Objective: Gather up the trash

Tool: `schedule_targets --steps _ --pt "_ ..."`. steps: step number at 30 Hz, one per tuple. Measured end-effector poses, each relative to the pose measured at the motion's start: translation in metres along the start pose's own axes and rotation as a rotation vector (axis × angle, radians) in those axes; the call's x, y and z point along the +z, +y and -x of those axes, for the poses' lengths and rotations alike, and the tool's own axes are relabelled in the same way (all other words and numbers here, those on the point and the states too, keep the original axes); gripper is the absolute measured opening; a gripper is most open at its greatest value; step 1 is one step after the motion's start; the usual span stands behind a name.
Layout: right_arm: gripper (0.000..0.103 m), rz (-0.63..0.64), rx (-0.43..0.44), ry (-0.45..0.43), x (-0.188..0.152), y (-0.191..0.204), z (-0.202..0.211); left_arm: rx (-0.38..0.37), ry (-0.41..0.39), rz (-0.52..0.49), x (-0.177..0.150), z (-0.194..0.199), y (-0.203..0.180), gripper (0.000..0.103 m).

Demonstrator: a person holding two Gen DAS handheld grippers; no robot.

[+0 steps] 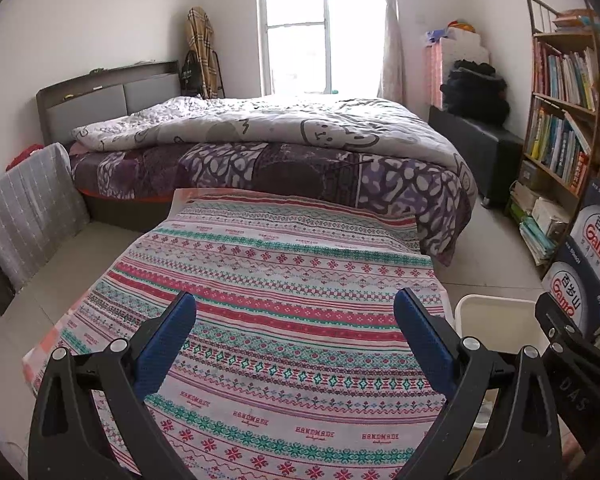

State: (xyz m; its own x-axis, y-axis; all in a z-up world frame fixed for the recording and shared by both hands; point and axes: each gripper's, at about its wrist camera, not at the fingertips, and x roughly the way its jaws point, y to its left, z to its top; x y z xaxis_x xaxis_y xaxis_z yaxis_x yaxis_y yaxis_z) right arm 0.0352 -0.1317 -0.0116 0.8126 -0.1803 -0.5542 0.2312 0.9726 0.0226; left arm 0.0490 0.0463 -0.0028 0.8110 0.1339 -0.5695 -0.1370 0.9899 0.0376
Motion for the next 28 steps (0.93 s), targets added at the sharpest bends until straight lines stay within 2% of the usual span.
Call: schedule_targets --steps 14,28 --pt "0.096 0.001 -0.003 0.012 -0.0019 0.0005 -0.0033 -0.003 -0.017 -0.024 -0.003 0.0003 -0.0003 0.094" --pt "0.096 0.0 -0.004 0.011 -0.0013 0.0004 -0.0036 -0.011 0.01 -0.003 -0.0029 -0.0026 0.0012 0.095"
